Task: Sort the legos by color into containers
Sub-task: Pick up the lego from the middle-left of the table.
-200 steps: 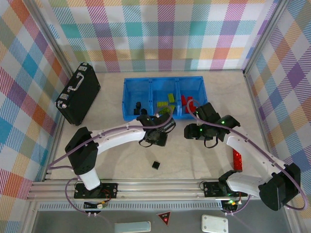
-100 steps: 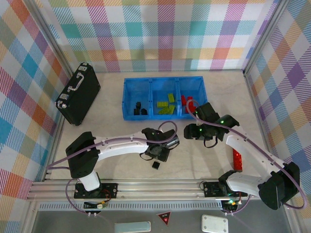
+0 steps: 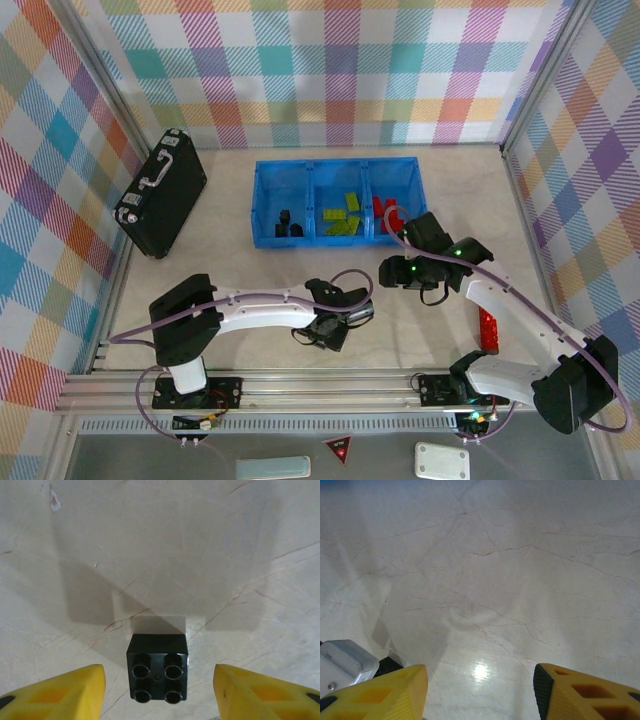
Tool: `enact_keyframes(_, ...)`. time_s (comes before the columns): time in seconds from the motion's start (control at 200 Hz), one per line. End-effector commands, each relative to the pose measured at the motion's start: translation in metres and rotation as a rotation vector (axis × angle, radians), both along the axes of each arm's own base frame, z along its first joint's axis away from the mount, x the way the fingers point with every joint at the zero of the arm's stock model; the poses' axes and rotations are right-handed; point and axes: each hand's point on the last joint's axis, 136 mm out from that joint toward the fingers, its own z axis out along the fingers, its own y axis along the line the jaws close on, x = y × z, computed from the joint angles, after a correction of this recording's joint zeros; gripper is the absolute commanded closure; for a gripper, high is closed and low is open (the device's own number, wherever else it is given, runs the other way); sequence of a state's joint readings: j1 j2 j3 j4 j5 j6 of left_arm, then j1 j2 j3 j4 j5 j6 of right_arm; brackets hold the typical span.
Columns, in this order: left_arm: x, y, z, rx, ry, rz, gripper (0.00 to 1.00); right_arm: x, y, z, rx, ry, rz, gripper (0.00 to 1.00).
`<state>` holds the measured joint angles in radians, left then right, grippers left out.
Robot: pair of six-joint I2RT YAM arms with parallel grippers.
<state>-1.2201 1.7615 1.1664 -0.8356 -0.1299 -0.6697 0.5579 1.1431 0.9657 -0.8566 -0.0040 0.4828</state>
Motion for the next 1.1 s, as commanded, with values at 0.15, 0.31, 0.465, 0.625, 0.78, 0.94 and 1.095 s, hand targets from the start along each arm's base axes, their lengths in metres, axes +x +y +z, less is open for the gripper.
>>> enact_keyframes(0.15, -0.011, 0.011, -0.026, 0.053, 0.041, 0.027, 0.47, -0.006, 0.000, -0.006, -0.009, 0.017, 0.020, 0.40)
enact_keyframes(0.31, -0.013, 0.011, -0.033, 0.046, 0.050, 0.033, 0.52, -0.006, 0.000, -0.007, -0.011, 0.018, 0.021, 0.40)
enact_keyframes(0.465, -0.013, 0.011, -0.033, 0.045, 0.052, 0.038, 0.58, -0.005, 0.001, -0.008, -0.010, 0.019, 0.021, 0.40)
enact_keyframes(0.625, -0.013, 0.010, -0.031, 0.037, 0.049, 0.038, 0.62, -0.005, 0.002, -0.009, -0.007, 0.025, 0.021, 0.40)
enact_keyframes(0.78, -0.013, 0.011, -0.031, 0.041, 0.051, 0.039, 0.65, -0.005, 0.002, -0.010, -0.007, 0.030, 0.023, 0.40)
enact_keyframes(0.94, -0.010, 0.011, -0.024, 0.034, 0.031, 0.041, 0.66, -0.005, 0.002, -0.010, -0.009, 0.028, 0.023, 0.40)
enact_keyframes(1.095, -0.003, 0.009, -0.009, 0.029, -0.009, 0.040, 0.66, -0.004, 0.003, -0.011, -0.008, 0.032, 0.024, 0.40)
